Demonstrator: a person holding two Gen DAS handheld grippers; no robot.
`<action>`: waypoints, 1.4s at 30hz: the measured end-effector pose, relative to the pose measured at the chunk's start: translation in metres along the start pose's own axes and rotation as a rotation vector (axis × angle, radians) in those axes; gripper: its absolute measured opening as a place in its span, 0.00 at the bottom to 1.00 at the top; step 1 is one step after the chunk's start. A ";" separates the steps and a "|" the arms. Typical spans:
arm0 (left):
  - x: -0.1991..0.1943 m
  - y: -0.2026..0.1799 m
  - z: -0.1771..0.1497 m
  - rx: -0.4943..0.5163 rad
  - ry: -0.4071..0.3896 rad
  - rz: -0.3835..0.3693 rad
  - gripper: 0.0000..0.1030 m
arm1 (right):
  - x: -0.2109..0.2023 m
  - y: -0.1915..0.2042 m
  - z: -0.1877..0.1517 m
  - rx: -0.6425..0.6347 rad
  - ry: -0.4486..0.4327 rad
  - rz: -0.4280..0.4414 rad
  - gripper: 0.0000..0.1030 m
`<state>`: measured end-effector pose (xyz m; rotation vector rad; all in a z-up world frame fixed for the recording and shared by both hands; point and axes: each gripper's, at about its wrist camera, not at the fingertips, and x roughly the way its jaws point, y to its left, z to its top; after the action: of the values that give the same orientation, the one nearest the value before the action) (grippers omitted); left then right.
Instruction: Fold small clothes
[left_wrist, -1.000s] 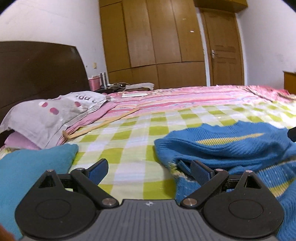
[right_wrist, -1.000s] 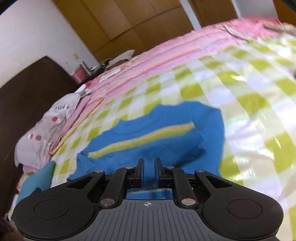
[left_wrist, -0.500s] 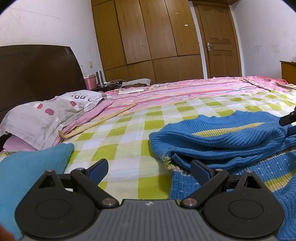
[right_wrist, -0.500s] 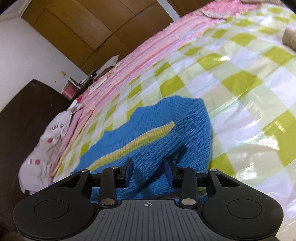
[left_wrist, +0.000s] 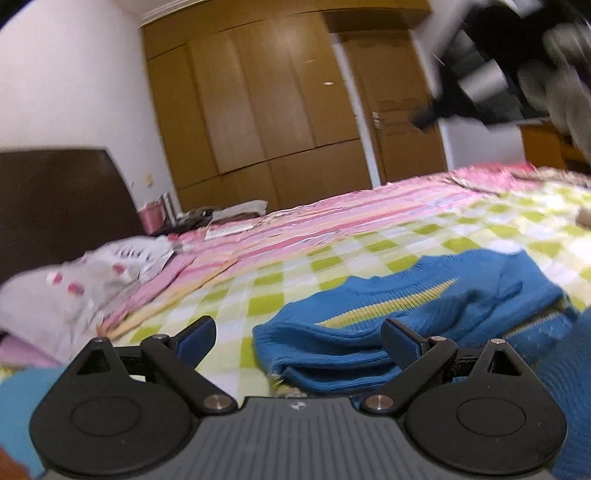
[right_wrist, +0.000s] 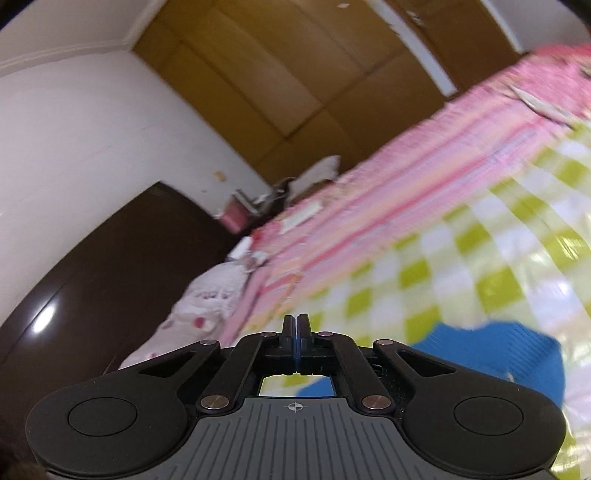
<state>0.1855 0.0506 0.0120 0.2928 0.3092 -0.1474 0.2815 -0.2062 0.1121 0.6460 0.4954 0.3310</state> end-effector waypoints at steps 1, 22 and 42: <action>0.001 -0.001 0.000 0.010 0.000 -0.004 0.98 | -0.004 0.003 -0.001 -0.025 0.023 0.002 0.02; 0.023 0.008 -0.019 -0.084 0.098 -0.029 0.98 | 0.031 -0.117 -0.060 0.195 0.224 -0.328 0.33; 0.036 -0.029 0.010 0.084 0.009 -0.027 0.98 | 0.018 0.000 0.014 0.116 0.051 0.000 0.08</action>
<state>0.2170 0.0165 0.0023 0.3729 0.3160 -0.1861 0.3038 -0.2051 0.1153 0.7517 0.5669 0.3211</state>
